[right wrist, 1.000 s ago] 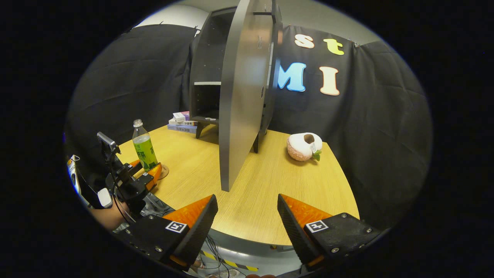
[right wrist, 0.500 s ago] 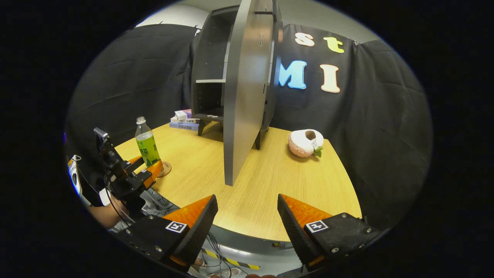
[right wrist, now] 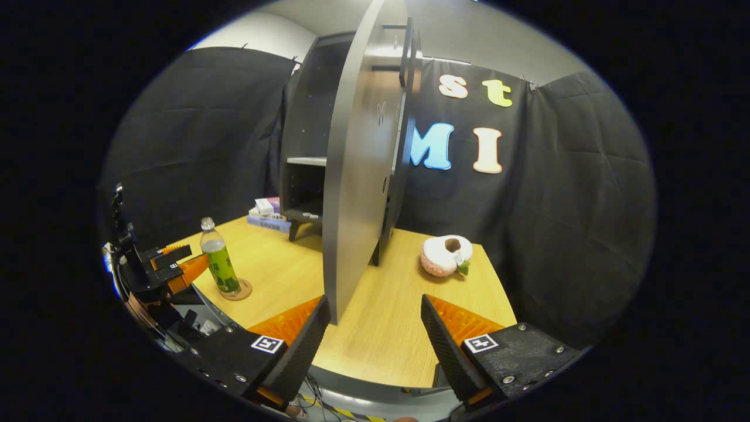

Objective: Open the cabinet door with the right hand, grasp the bottle in the cabinet with the left hand and place it on the coaster, then close the cabinet door with the right hand.

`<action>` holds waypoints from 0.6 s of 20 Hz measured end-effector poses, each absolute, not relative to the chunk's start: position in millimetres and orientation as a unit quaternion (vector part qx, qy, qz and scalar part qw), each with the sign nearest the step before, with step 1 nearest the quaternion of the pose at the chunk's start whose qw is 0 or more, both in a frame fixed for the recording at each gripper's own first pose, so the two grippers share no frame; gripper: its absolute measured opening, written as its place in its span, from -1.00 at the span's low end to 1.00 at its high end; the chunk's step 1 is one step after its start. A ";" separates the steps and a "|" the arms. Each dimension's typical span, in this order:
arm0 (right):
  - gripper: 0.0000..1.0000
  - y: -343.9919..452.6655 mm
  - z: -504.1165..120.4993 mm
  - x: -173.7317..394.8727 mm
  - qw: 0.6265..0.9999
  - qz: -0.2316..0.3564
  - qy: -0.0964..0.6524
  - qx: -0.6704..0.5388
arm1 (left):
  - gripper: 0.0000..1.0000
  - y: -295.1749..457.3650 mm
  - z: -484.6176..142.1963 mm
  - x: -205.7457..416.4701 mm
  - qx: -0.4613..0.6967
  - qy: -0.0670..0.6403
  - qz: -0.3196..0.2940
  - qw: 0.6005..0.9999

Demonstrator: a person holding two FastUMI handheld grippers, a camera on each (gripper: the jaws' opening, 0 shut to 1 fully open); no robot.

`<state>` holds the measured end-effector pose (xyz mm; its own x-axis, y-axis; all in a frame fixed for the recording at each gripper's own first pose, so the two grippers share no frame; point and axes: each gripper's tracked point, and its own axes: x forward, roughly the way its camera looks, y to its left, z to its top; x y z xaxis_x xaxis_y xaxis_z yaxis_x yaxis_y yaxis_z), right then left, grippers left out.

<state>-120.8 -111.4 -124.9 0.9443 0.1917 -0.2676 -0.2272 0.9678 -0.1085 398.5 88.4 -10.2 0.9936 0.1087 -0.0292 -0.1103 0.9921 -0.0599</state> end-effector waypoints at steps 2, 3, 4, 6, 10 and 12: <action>0.91 -127.0 -91.9 -116.1 0.989 0.094 0.099 -0.057 | 0.66 74.4 30.4 398.1 -0.020 0.038 0.018 0.999; 0.91 -136.4 -76.3 -109.2 0.992 0.082 0.086 -0.048 | 0.67 75.9 63.0 398.7 -0.014 0.033 0.011 0.999; 0.90 -148.1 -61.8 -102.9 0.994 0.067 0.073 -0.038 | 0.66 76.2 98.7 398.8 -0.016 0.023 0.003 1.000; 0.90 -173.1 -26.4 -86.5 0.998 0.035 0.042 -0.009 | 0.66 75.0 163.9 400.2 -0.041 0.000 -0.013 0.999; 0.89 -194.4 18.4 -47.2 0.999 0.011 0.026 0.041 | 0.60 78.5 260.8 387.7 -0.055 -0.043 0.007 0.998; 0.92 -183.2 33.3 -37.1 0.996 0.027 0.031 0.076 | 0.67 71.5 276.7 382.3 -0.056 -0.053 0.013 0.997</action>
